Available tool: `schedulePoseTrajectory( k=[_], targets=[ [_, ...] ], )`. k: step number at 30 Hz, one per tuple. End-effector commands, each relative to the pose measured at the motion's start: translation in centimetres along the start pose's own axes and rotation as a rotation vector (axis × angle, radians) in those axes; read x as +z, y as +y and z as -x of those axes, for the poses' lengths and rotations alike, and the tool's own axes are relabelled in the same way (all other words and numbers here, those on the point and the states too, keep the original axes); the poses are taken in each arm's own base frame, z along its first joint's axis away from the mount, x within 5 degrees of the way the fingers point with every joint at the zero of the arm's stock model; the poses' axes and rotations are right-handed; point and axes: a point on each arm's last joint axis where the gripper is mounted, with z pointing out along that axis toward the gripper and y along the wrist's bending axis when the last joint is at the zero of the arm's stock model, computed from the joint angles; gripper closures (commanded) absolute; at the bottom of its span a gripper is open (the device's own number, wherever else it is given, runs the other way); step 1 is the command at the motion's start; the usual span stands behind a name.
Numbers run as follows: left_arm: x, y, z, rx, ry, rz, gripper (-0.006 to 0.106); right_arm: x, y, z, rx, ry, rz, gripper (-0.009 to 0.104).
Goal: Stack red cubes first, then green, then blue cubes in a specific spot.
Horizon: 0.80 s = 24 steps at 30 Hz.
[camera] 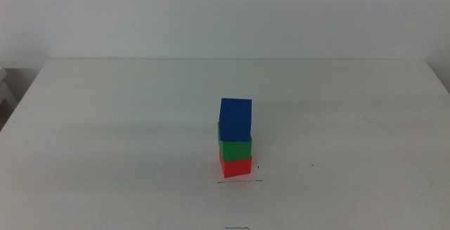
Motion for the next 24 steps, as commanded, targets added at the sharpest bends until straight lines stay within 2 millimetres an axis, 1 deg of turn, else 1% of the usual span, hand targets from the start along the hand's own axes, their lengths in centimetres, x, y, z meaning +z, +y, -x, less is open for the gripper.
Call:
schedulePoseTrajectory(
  k=[1, 4, 7, 9, 14, 15, 17, 20, 24],
  targets=[
    [-0.2, 0.0, 1.2, 0.002, -0.077, -0.004, 0.012, -0.4, -0.1, 0.5, -0.023, -0.104, -0.019, 0.012],
    [-0.2, 0.0, 1.2, 0.002, -0.077, -0.004, 0.012, -0.5, -0.2, -0.1, -0.024, -0.1, -0.03, 0.012],
    [-0.2, 0.0, 1.2, 0.002, -0.076, -0.004, 0.012, -0.9, -0.2, -0.1, -0.021, -0.111, -0.03, 0.012],
    [-0.2, -0.1, 1.5, -0.002, -0.114, -0.015, 0.012, -1.1, -0.2, -0.1, -0.021, -0.122, -0.031, 0.012],
    [-0.6, -0.8, 2.6, -0.063, -0.404, -0.101, 0.012, -1.8, -0.2, 0.1, -0.026, -0.15, -0.034, 0.012],
    [-0.7, -0.8, 2.9, -0.066, -0.505, -0.108, 0.012, -2.0, -0.2, 0.1, -0.032, -0.159, -0.04, 0.012],
    [-0.4, -0.8, 2.9, -0.062, -0.585, -0.108, 0.012, -2.0, -0.3, -0.2, -0.039, -0.157, -0.054, 0.012],
    [1.0, -0.8, 2.0, -0.056, -0.604, -0.105, 0.012, -1.6, -0.3, -1.6, -0.026, -0.145, -0.077, 0.012],
    [3.0, -0.9, 0.4, -0.054, -0.557, -0.103, 0.012, -1.8, -0.2, -4.8, 0.015, -0.106, -0.097, 0.012]
  ],
)
